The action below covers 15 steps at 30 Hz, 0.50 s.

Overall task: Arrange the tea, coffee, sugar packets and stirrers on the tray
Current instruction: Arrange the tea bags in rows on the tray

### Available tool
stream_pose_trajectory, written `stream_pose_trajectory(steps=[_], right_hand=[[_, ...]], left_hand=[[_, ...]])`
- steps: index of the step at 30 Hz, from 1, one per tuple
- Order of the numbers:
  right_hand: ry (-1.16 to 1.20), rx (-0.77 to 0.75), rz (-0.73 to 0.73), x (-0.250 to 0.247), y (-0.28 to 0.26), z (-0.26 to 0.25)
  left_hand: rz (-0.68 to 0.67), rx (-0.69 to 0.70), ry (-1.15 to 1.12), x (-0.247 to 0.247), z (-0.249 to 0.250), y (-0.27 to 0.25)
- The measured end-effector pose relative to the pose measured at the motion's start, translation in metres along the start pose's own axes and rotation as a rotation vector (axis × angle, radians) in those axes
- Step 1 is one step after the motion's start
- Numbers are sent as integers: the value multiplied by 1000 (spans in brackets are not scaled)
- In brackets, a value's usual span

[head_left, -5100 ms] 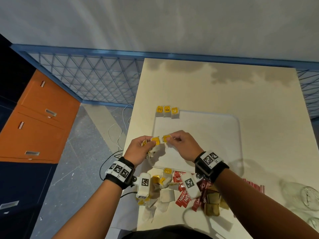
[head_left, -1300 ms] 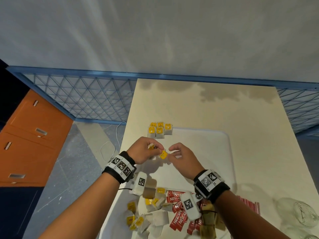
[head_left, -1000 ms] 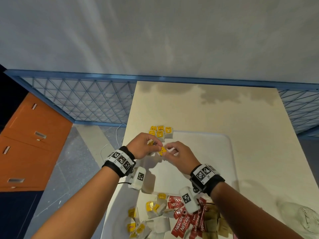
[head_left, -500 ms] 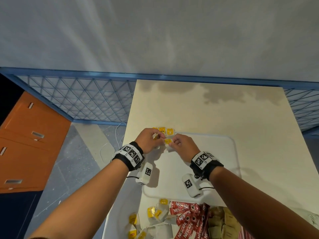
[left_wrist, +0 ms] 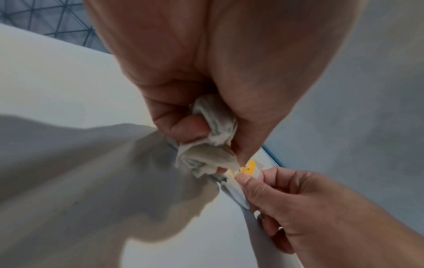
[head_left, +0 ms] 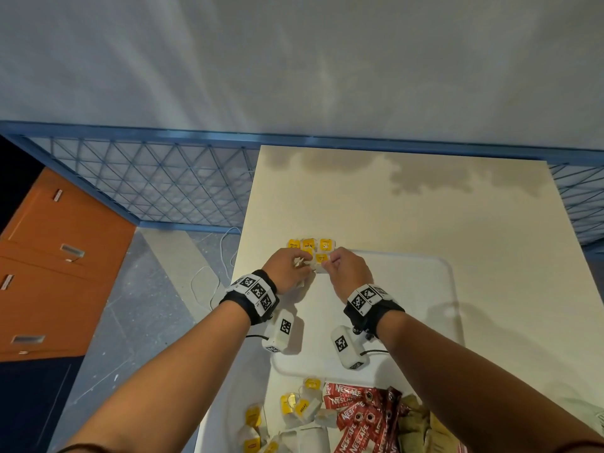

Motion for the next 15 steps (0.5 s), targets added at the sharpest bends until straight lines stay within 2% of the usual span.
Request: stream_pose_trajectory(steps=[5, 8, 11, 15], right_hand=[[20, -2, 5, 1, 2, 0], [95, 12, 12, -3, -2, 0], [171, -7, 23, -11, -12, -2], [346, -129, -15, -24, -39, -19]], left_hand=[[-6, -102, -350, -1, 1, -10], [-57, -167, -679, -1, 4, -21], [-85, -140, -987, -1, 9, -32], [-65, -73, -1101, -3, 11, -42]])
Point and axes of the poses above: each hand's wrist, its own y-axis towards the middle knuckle, its own x-axis out of the palm, z = x × y, the point moved 6 cm from there along y, towards the middle knuckle, and after that the axes turned 7 degrees about x, right-handed, at the moved point
